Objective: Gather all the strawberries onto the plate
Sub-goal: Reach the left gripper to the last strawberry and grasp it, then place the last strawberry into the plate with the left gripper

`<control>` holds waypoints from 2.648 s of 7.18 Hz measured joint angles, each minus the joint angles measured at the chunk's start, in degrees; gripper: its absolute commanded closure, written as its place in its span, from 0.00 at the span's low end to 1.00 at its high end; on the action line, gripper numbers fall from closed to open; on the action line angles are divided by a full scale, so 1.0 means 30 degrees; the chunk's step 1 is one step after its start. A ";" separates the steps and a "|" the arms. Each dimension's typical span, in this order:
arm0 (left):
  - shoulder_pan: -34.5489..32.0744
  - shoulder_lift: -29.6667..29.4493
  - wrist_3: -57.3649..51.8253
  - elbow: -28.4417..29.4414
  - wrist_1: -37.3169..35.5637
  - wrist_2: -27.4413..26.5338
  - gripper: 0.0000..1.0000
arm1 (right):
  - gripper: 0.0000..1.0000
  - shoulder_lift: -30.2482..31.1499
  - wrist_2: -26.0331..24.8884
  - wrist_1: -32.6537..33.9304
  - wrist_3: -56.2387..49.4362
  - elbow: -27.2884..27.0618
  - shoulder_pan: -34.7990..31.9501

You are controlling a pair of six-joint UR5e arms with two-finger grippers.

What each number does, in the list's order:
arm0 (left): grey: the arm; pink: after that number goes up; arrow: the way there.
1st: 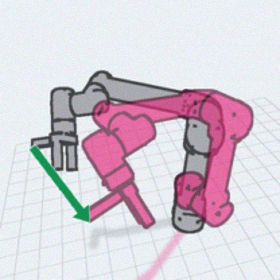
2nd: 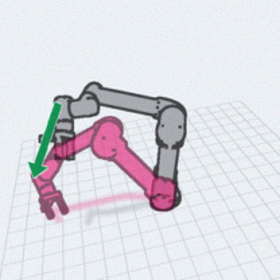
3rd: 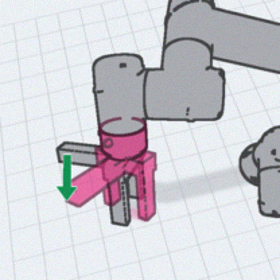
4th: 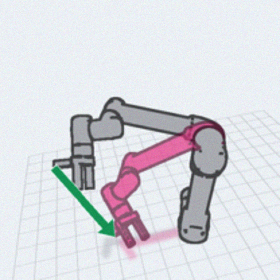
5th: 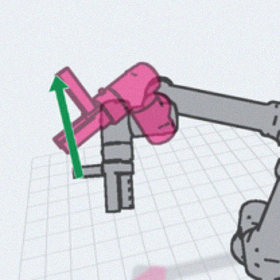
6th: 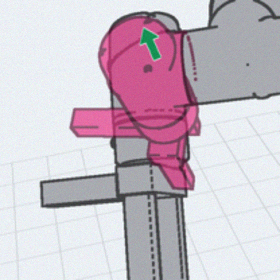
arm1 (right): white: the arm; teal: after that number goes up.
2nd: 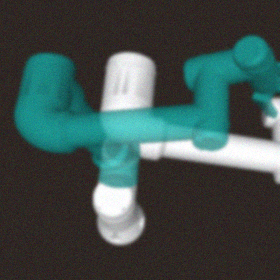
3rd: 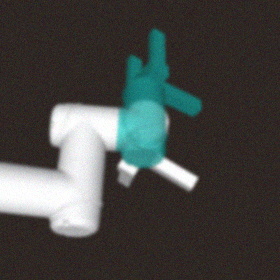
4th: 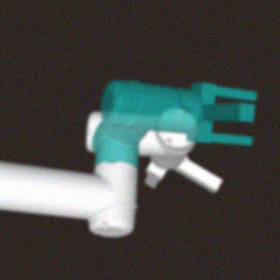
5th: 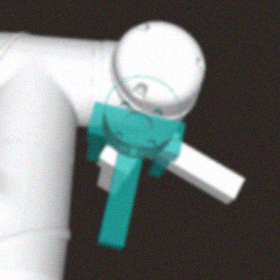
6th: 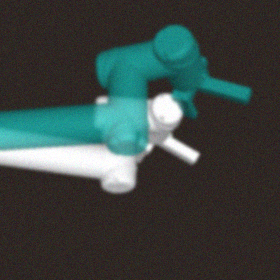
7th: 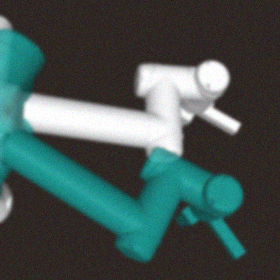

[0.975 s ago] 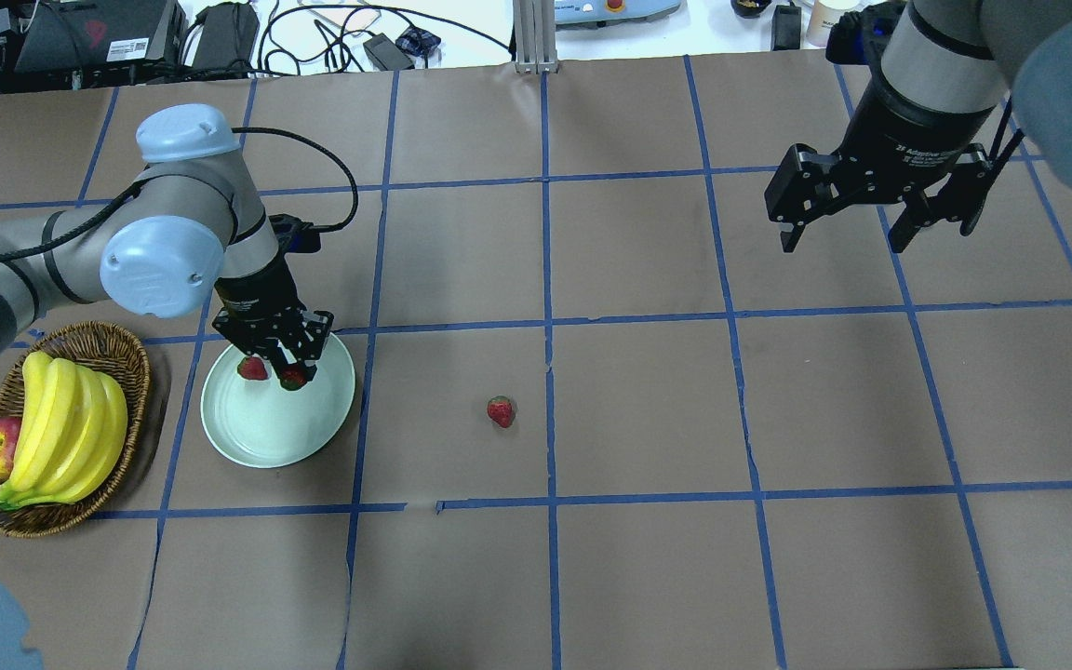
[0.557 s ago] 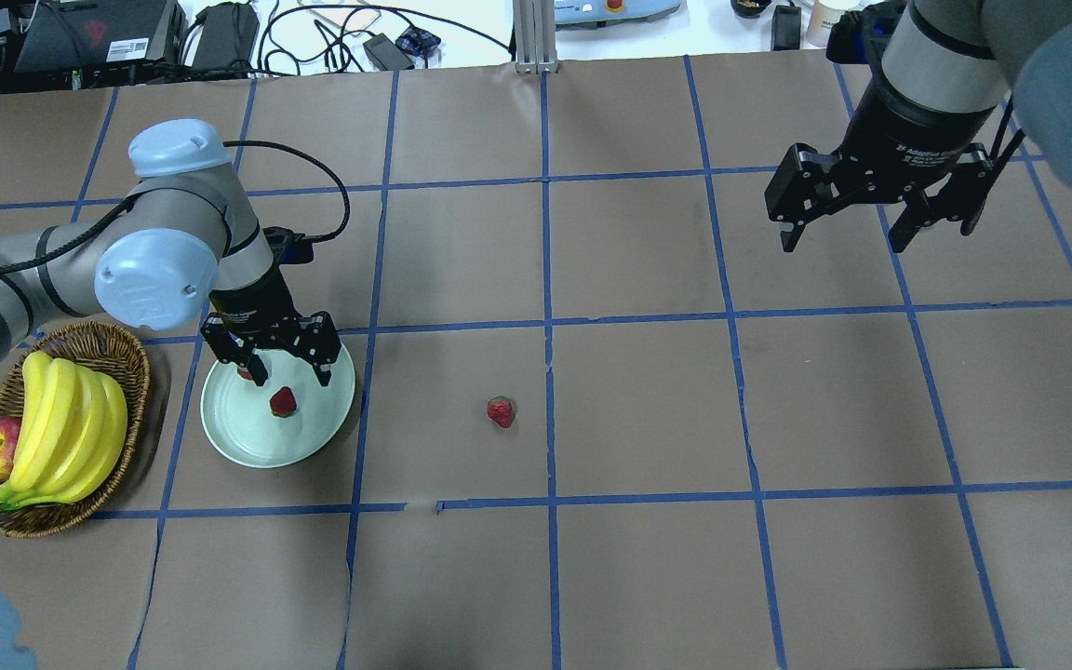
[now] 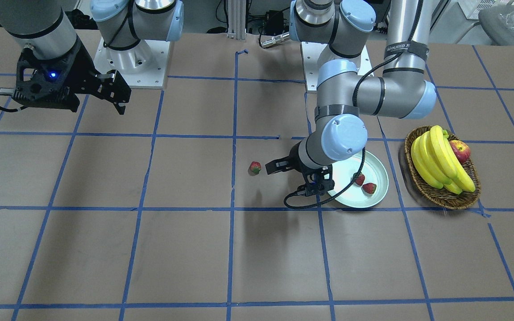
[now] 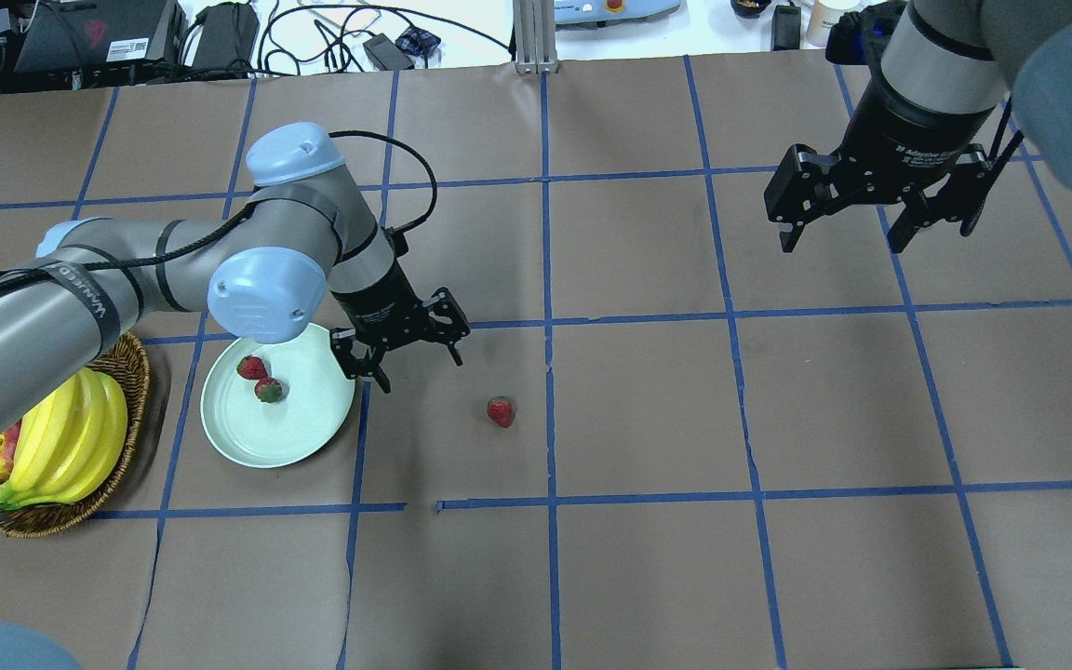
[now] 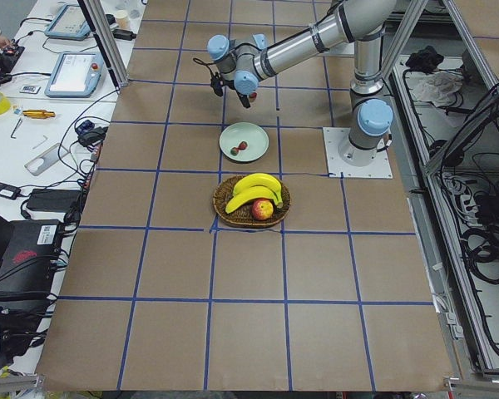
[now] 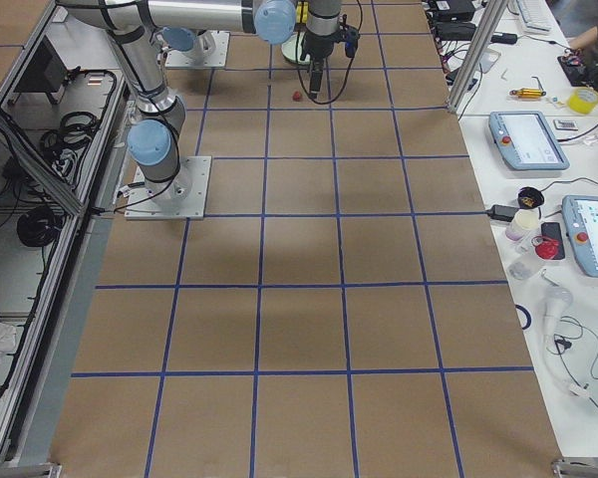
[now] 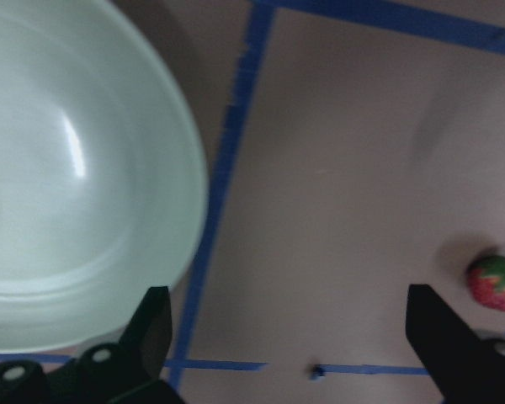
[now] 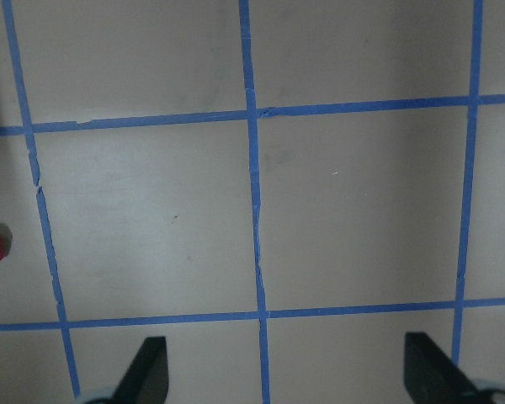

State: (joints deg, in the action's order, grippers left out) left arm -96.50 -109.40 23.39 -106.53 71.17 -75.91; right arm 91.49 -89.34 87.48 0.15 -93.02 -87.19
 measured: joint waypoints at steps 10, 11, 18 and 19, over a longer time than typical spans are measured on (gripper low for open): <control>-0.1896 -0.2244 0.1133 0.0147 -0.1483 0.0457 0.52 | 0.00 0.0090 -0.0080 0.0078 -0.0059 -0.0225 0.0000; -0.2021 -0.2247 0.1131 0.0148 -0.1455 0.0453 0.99 | 0.00 0.0089 -0.0068 0.0078 -0.0055 -0.0240 -0.0001; -0.1238 -0.1201 -0.1593 0.1362 0.0127 -0.1041 1.00 | 0.00 0.0089 -0.0104 0.0052 -0.0077 -0.0280 -0.0001; -0.0705 -0.0774 -0.3596 0.1555 0.0700 -0.2047 1.00 | 0.00 0.0093 -0.0113 0.0034 -0.0077 -0.0282 -0.0001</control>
State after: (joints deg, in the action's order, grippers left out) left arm -98.61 -111.72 12.60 -101.87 73.27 -82.05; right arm 91.77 -89.68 87.58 -0.09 -93.87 -87.19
